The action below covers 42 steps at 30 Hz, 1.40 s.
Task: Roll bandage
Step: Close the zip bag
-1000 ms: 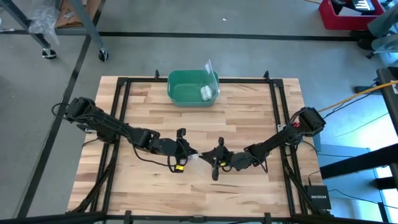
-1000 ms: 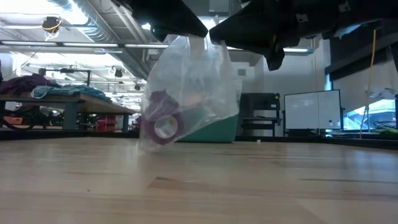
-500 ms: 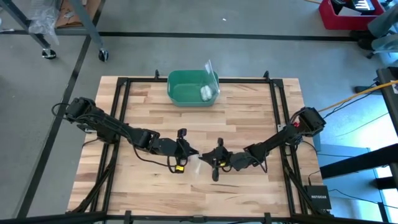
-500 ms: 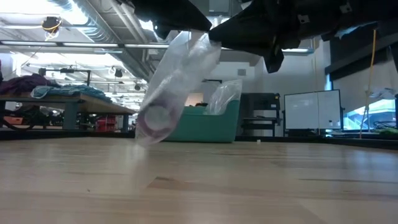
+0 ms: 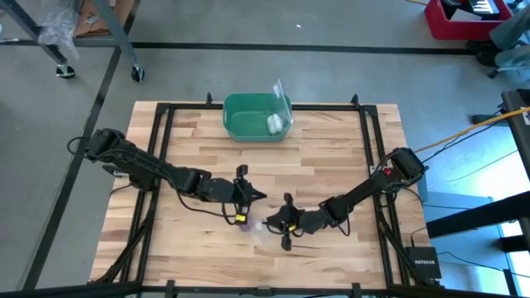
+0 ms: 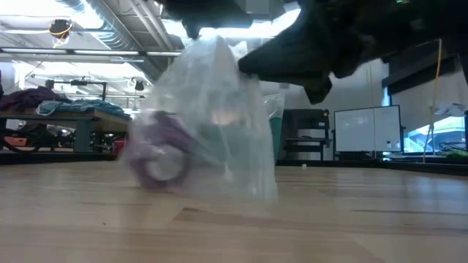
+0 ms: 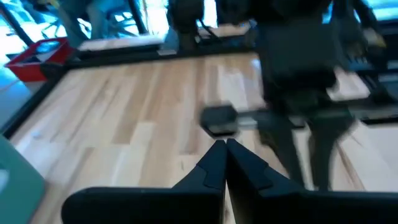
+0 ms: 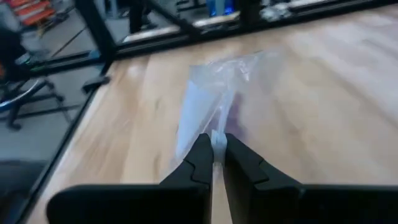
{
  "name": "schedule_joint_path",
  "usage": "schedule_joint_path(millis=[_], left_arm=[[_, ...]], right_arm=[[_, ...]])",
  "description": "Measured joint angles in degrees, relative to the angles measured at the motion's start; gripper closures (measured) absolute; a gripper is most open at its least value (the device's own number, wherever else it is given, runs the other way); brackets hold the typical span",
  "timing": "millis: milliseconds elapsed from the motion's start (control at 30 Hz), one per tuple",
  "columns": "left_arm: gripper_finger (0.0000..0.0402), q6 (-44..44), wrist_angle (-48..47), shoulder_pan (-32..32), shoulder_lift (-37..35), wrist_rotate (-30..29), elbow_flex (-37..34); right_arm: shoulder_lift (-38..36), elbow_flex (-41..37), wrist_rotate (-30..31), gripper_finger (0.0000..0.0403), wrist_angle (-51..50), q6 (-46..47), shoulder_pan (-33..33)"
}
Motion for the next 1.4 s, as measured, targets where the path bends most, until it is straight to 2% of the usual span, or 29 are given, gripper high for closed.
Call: schedule_joint_path(millis=[133, 233, 367, 533, 700, 867, 1267, 1400], left_arm=[[0.0399, -2.02, -2.23, -0.24, -0.28, 3.37, -0.09], [0.0387, -4.37, -3.55, 0.34, -0.3, 12.18, -0.09], [0.0346, -9.01, -3.74, 2.43, -0.15, 22.55, -0.09], [0.0294, -9.36, -2.81, 4.27, 2.68, 24.4, -0.07], [0.0272, -9.43, -0.35, 4.8, 5.42, 24.67, -0.09], [0.0278, -9.27, -0.86, 5.03, 6.03, 25.42, -0.09], [0.033, -6.61, 0.11, 5.05, 7.87, 26.64, -0.11], [0.0365, -4.66, 1.11, 5.01, 8.18, 25.52, -0.09]], right_arm=[[-0.06, 0.01, 1.3, 0.0382, 0.27, -0.08, -0.24], [-0.06, 0.0, 1.29, 0.0382, 0.5, -0.08, -0.18], [-0.06, 0.0, 1.33, 0.0382, 0.52, -0.11, -0.16], [-0.06, 0.0, 1.33, 0.0374, 0.63, -0.11, -0.2], [-0.08, 0.0, 1.31, 0.0382, 0.17, -0.15, -0.2], [-0.08, 0.0, 1.29, 0.0378, -0.29, -0.15, -0.2], [-0.15, 0.0, 1.31, 0.0378, 0.34, -0.15, -0.2], [-0.17, 0.0, 1.33, 0.0377, 0.28, -0.13, -0.22]])
